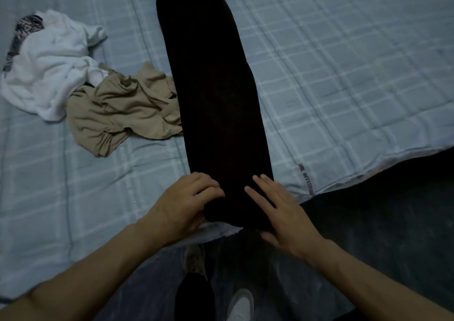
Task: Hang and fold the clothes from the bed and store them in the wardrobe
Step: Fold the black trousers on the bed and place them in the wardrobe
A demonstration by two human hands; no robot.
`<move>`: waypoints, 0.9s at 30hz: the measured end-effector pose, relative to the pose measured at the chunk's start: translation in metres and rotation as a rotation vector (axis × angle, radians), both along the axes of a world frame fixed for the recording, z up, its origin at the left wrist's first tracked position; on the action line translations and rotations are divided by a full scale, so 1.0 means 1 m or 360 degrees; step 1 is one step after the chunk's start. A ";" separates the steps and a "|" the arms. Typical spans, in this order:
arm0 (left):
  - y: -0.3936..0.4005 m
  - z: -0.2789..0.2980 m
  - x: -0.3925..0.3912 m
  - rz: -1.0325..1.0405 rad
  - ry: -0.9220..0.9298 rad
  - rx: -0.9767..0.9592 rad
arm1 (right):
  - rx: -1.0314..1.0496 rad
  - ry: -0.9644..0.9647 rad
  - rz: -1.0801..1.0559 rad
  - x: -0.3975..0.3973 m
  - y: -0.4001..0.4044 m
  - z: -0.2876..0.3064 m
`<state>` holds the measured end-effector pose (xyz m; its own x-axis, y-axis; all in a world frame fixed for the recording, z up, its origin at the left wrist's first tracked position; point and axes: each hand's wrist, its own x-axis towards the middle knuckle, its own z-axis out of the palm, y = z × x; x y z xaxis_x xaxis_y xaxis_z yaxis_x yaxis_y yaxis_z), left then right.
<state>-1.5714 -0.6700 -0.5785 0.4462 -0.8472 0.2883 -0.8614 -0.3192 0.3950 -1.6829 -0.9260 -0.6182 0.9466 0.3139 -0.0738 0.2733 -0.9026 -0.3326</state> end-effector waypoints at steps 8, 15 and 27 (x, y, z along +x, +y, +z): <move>-0.015 0.058 0.031 0.0455 0.0479 -0.0356 | 0.0628 -0.0398 -0.0363 0.047 -0.014 0.059; -0.034 0.108 0.122 0.0931 0.0707 -0.0711 | 0.1255 -0.0408 -0.0675 0.159 -0.015 0.133; -0.060 0.150 0.333 0.1253 0.0879 -0.0954 | 0.1218 -0.0072 -0.0767 0.382 -0.014 0.182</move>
<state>-1.2386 -0.7300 -0.4290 0.9862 -0.0665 0.1514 -0.1649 -0.3268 0.9306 -1.3006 -0.9401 -0.4364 0.9850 -0.1695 0.0325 -0.0497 -0.4589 -0.8871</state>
